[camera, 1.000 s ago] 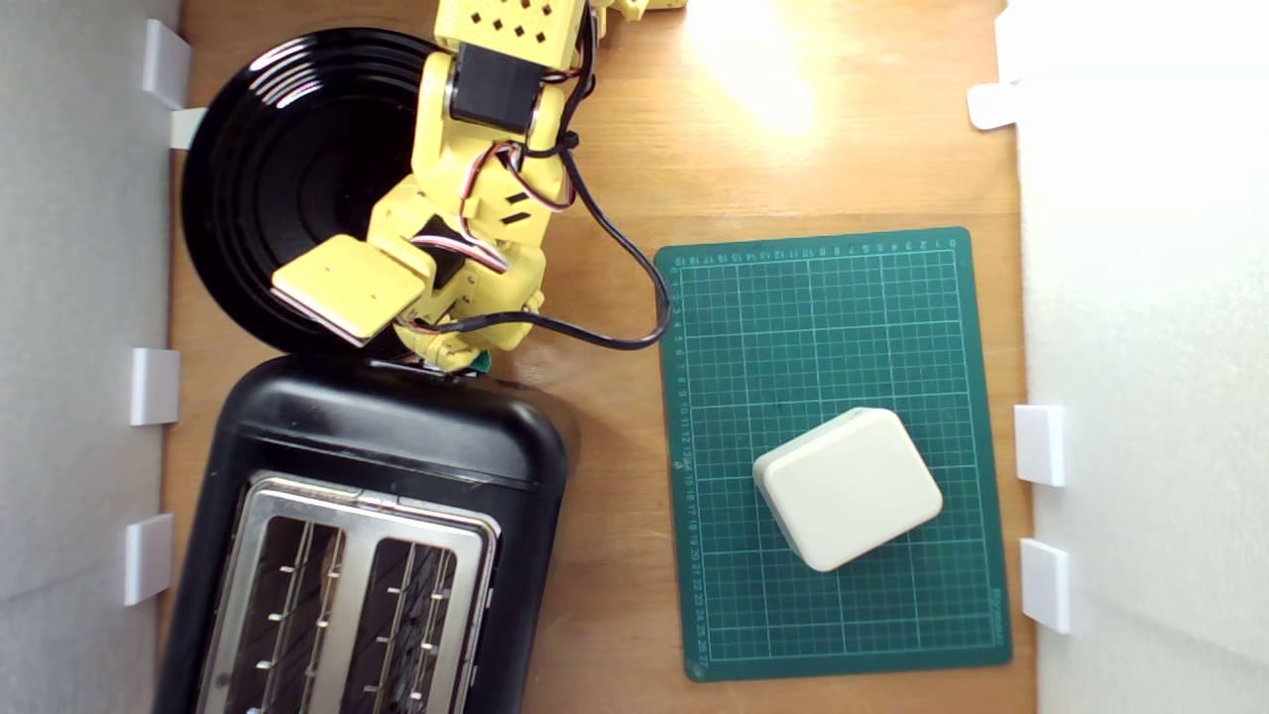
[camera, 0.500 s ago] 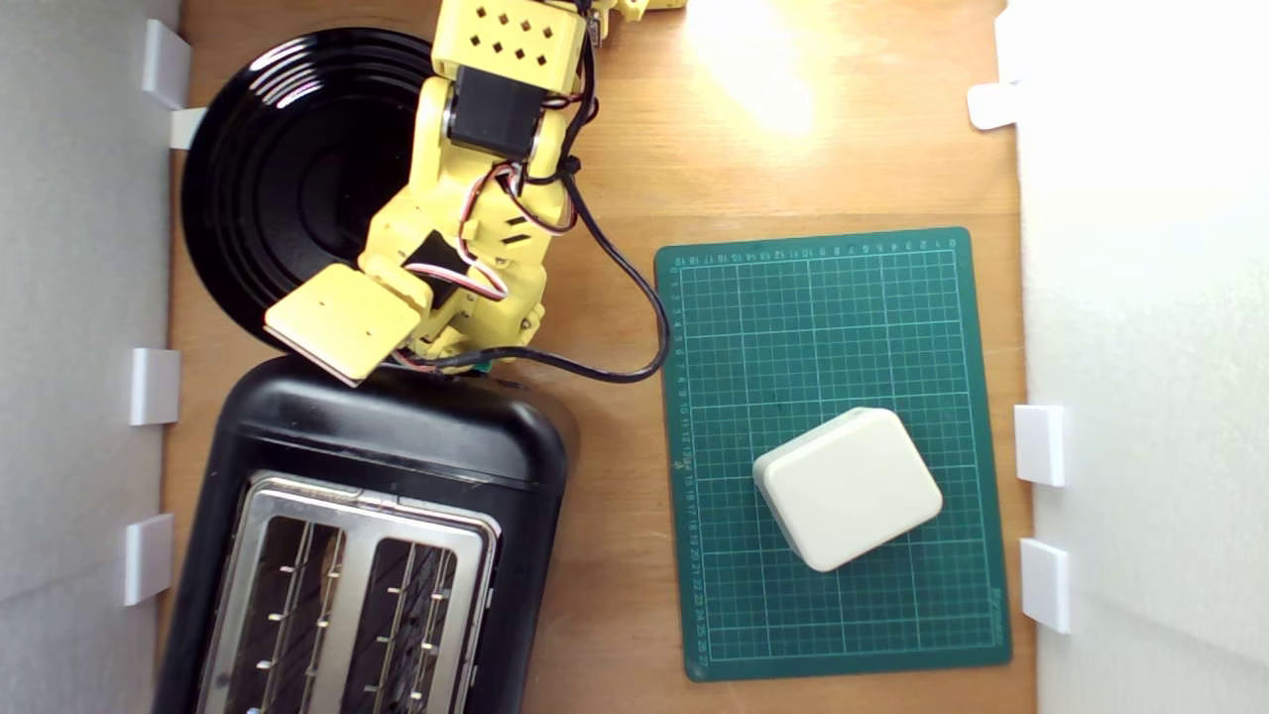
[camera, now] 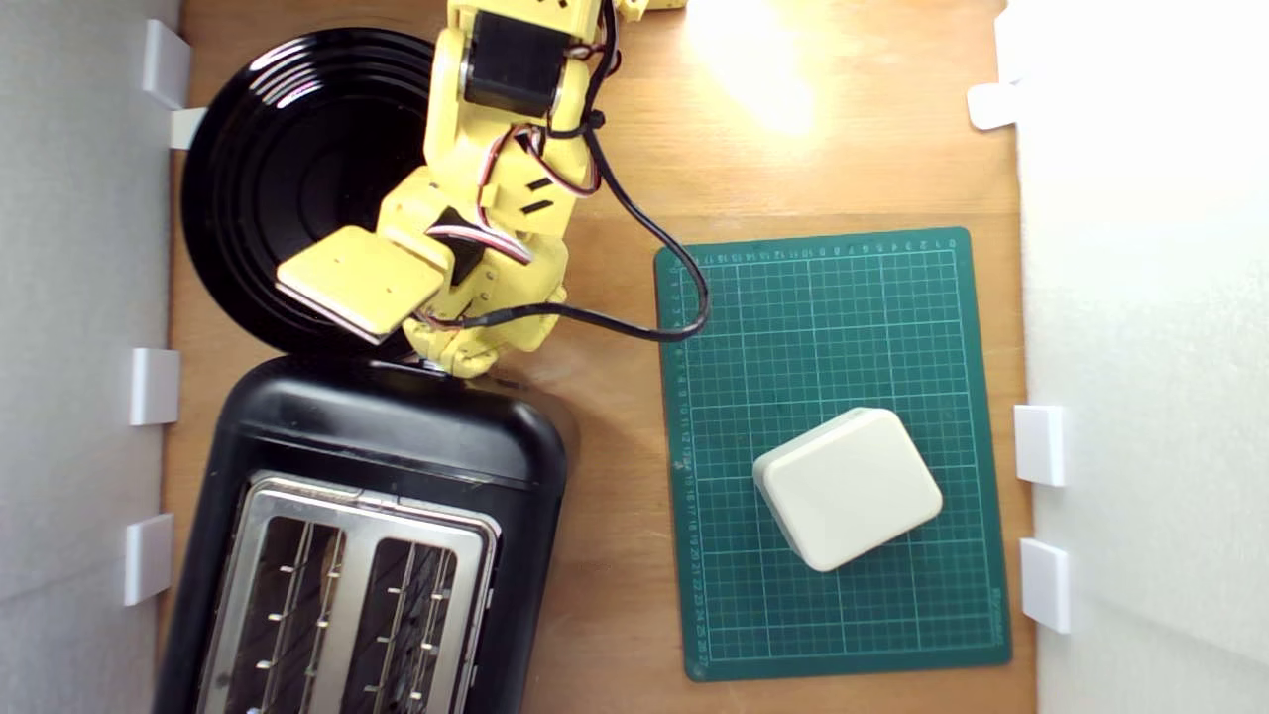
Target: Start toaster
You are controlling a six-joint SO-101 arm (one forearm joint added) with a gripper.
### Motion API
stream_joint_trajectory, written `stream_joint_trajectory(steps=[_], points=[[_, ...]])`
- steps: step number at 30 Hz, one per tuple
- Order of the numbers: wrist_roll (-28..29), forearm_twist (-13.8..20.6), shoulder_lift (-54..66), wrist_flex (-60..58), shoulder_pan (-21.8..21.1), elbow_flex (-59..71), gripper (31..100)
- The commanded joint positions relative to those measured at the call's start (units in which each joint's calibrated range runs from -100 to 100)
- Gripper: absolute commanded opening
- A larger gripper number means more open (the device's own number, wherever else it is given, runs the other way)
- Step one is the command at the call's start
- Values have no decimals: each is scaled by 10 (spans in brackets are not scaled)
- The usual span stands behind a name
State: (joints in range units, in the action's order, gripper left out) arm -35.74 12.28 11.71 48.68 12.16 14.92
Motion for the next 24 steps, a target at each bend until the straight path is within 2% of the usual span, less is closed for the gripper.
stream_joint_trajectory(steps=[1,7,12,17,24], points=[[0,-14,84,-1,-14,-12,314],[1,-75,188,-1,-15,34,314],[4,-114,298,-2,-39,137,314],[13,-181,400,-2,-44,247,314],[65,-184,525,-2,-62,391,314]])
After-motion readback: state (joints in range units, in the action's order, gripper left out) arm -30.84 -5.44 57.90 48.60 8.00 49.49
